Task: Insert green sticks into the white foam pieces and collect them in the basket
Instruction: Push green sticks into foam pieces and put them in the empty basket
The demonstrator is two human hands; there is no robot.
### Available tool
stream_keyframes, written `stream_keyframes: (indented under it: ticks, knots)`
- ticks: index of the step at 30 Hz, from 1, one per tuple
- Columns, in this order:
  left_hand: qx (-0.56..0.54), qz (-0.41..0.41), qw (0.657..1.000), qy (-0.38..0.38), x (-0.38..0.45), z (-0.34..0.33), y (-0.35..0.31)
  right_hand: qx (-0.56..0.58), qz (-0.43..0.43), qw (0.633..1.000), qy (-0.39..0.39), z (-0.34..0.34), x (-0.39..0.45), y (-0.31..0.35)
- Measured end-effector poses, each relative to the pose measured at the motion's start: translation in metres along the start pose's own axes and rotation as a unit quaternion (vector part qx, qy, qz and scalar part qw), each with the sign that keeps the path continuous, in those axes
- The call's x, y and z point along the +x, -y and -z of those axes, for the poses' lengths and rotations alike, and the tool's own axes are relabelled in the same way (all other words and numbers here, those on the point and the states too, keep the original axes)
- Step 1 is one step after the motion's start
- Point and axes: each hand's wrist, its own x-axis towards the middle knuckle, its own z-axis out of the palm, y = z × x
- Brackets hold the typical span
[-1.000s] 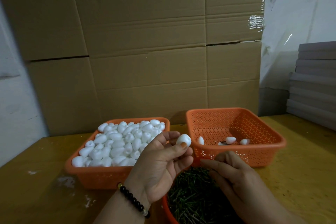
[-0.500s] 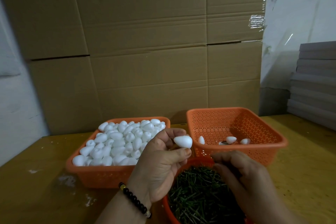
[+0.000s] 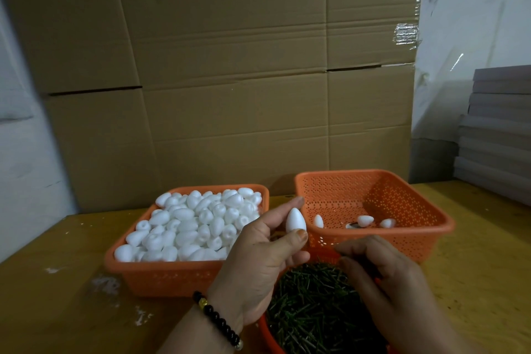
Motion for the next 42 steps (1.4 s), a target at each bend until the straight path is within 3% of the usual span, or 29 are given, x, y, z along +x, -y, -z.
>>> stream_keyframes:
  ticks: [8,15,21,32,42]
  knots:
    - [-0.019,0.057,0.998,-0.026,0.001,-0.002,0.004,0.221,-0.14,0.965,-0.017,-0.004,-0.003,0.001]
    - [-0.156,0.137,0.978,-0.004,-0.001,-0.009,0.006,0.272,-0.147,0.95,-0.052,-0.003,0.0,0.001]
    - [-0.226,0.178,0.958,0.013,-0.003,-0.015,0.005,0.227,-0.131,0.964,-0.047,-0.003,-0.001,0.003]
    - [-0.191,0.173,0.966,0.005,-0.004,-0.017,0.009,0.145,-0.049,0.987,-0.047,-0.002,-0.002,0.001]
    - [-0.183,0.164,0.969,0.005,-0.004,-0.019,0.012,0.11,-0.029,0.992,-0.051,-0.004,-0.002,-0.003]
